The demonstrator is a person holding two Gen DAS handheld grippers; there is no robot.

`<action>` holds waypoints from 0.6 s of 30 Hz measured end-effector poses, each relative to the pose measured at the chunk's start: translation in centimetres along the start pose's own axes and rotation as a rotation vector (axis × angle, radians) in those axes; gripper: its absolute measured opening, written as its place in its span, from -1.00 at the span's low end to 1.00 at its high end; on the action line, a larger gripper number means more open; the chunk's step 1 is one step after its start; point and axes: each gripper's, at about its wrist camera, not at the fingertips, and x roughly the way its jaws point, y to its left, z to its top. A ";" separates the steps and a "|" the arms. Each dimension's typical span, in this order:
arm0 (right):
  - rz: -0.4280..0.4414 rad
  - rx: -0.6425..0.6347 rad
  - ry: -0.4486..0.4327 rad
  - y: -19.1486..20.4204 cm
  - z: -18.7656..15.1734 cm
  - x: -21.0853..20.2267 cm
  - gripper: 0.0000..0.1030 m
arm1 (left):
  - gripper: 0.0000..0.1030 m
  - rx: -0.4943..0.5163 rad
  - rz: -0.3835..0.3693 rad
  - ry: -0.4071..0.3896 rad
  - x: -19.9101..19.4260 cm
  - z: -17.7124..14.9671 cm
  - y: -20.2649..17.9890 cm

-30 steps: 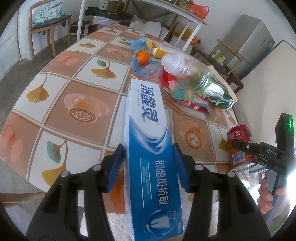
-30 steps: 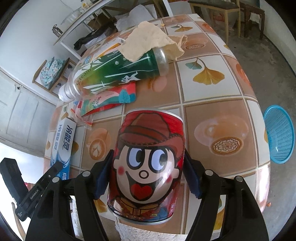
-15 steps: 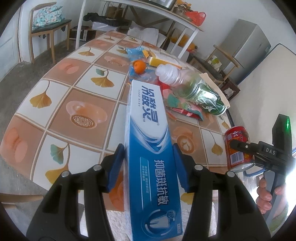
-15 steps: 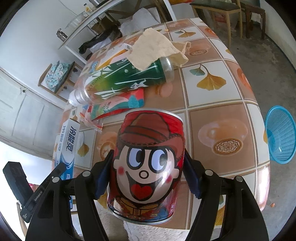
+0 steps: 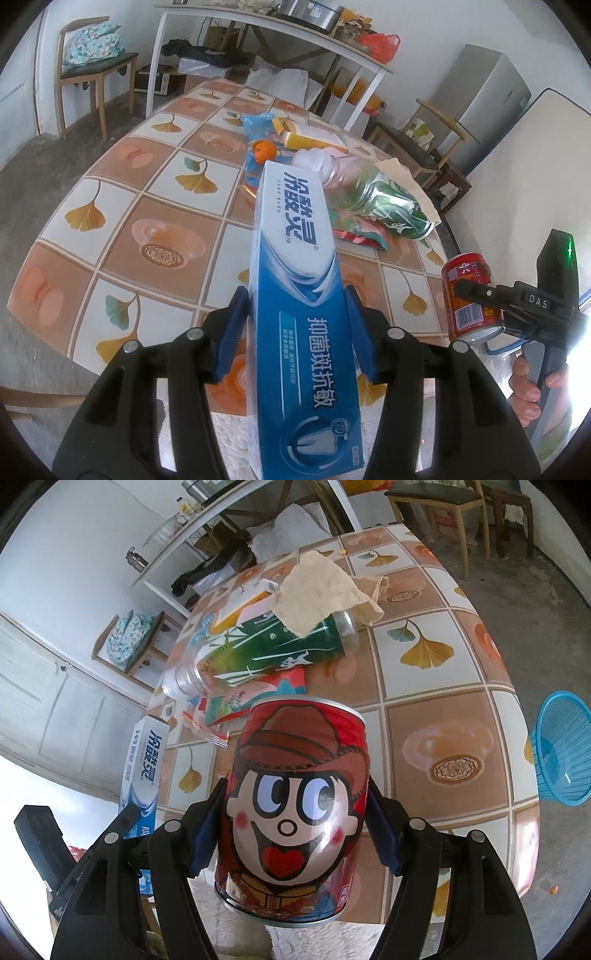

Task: Collect trash
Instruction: 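Carry the can and toothpaste box over the blue wastebasket with both tools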

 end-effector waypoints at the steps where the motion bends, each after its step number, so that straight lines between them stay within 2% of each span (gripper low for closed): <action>1: 0.007 0.003 -0.003 -0.1 0.0 -0.2 0.31 | -0.04 0.002 -0.002 -0.003 -0.2 0.0 -0.2; 9: 0.055 0.012 -0.031 -0.5 -0.3 -2.2 0.31 | -0.04 0.030 -0.017 -0.031 -1.6 0.0 -1.9; 18: 0.117 0.033 -0.093 -2.1 -1.1 -6.1 0.31 | -0.05 0.105 -0.060 -0.063 -3.3 0.3 -5.8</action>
